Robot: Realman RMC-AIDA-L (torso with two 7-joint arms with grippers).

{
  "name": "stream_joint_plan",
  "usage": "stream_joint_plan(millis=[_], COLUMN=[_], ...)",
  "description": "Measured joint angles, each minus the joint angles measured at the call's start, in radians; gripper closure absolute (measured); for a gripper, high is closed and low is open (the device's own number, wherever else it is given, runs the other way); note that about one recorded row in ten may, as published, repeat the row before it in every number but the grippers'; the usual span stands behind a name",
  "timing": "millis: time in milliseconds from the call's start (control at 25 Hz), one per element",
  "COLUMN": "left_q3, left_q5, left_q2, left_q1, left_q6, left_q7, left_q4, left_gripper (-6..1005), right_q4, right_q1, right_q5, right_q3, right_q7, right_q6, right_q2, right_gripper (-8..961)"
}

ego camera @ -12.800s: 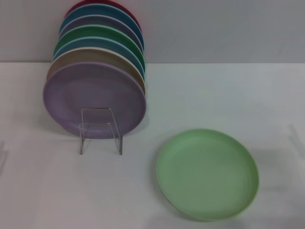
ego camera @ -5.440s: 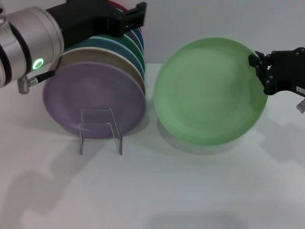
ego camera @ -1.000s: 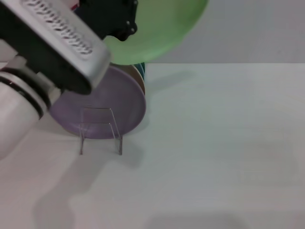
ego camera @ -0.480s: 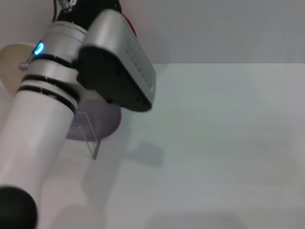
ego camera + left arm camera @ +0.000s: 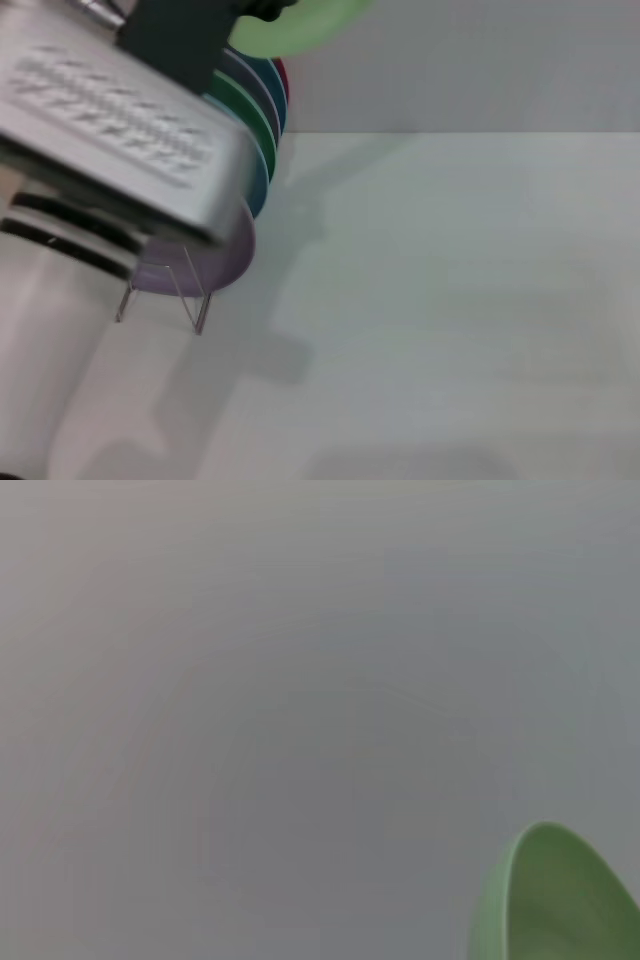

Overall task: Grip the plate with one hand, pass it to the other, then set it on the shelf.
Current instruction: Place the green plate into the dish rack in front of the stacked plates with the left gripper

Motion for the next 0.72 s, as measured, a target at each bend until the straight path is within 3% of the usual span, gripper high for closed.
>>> stream_joint_plan(millis=[40, 200, 280, 320, 360, 400, 480, 520, 560, 680, 720], left_q3=[-0.006, -0.069, -0.119, -0.144, -0.144, -0.144, -0.124, -0.104, -0.104, -0.095, -0.091], left_q5=[0.033, 0.309, 0.469, 0.549, 0.549, 0.56, 0.557, 0.554, 0.554, 0.551, 0.549], left_q2=[0.009, 0.082, 0.108, 0.148, 0.148, 0.167, 0.218, 0.247, 0.247, 0.256, 0.256], left_q1=[0.006, 0.027, 0.021, -0.006, -0.006, -0.021, -0.066, -0.112, -0.112, -0.174, -0.221], left_q6=[0.004, 0.128, 0.298, 0.476, 0.476, 0.548, 0.688, 0.82, 0.82, 0.991, 1.072], left_q7=[-0.076, -0.61, -0.882, -1.07, -1.07, -1.123, -1.194, -1.24, -1.24, -1.277, -1.296], left_q4=[0.0, 0.084, 0.197, 0.331, 0.331, 0.381, 0.506, 0.632, 0.632, 0.822, 0.948], left_gripper=[921, 922, 921, 921, 920, 919, 918, 917, 916, 914, 914], right_q4=[0.0, -0.001, -0.004, -0.009, -0.009, -0.011, -0.012, -0.012, -0.012, -0.017, -0.022], right_q1=[0.001, 0.004, 0.009, 0.014, 0.014, 0.015, 0.018, 0.022, 0.022, 0.034, 0.041], right_q5=[-0.001, -0.007, -0.011, -0.014, -0.014, -0.014, -0.014, -0.016, -0.016, -0.023, -0.025], right_q3=[0.0, 0.0, 0.0, 0.0, 0.0, 0.0, 0.0, 0.0, 0.0, 0.0, 0.0], right_q7=[0.0, -0.001, -0.001, -0.001, -0.001, -0.001, -0.001, -0.001, -0.001, -0.001, -0.001], right_q6=[-0.003, -0.021, -0.025, -0.026, -0.026, -0.026, -0.026, -0.026, -0.026, -0.026, -0.026], right_q2=[0.0, -0.001, -0.001, -0.001, -0.001, -0.001, -0.001, -0.001, -0.001, -0.002, -0.002], right_gripper=[357, 356, 355, 355, 355, 355, 355, 354, 354, 354, 354])
